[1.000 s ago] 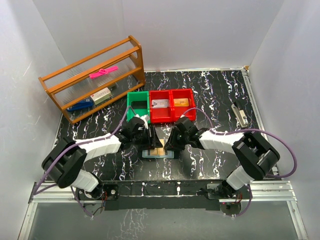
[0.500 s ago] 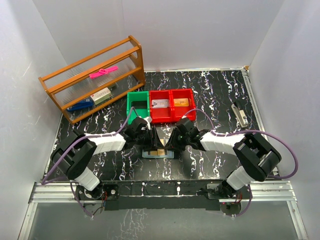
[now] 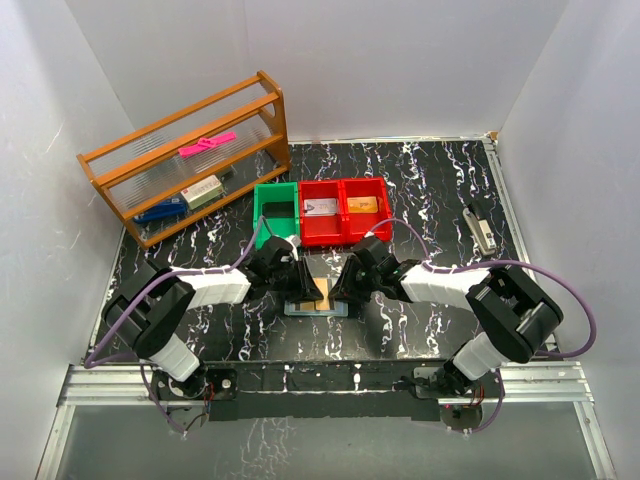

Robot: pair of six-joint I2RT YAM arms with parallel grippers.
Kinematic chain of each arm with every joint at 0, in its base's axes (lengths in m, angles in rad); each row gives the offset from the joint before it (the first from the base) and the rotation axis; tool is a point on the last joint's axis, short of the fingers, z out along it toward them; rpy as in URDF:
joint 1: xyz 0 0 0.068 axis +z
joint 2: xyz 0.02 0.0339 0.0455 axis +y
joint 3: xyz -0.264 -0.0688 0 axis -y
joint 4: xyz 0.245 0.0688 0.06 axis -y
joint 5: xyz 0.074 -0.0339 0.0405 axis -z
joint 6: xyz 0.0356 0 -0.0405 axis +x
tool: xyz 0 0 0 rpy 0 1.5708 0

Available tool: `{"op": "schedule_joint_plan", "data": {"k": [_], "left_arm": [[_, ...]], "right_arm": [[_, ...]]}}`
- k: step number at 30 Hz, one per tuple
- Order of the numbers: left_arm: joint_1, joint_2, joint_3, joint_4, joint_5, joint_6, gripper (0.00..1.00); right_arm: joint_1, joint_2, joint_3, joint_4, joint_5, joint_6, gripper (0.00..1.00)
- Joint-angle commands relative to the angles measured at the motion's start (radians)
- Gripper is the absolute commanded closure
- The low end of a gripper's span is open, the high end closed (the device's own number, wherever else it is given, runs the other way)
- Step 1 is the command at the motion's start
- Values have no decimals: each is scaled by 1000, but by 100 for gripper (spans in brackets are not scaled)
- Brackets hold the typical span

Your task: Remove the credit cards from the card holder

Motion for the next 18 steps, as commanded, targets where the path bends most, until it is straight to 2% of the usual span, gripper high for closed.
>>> {"op": "schedule_joint_plan", "data": {"k": [1,12,18], "left_arm": [[0,-55,4,30,15,-14,81],[0,-112,8,-1,-3,6,87],[-1,-97,14,2,24,11,98]], "right_arm": [[0,24,-41,-81,55,-21,76],[-5,28,-33,-90,61,-24,75],[-7,27,-30,-85,58,-25,75]]}}
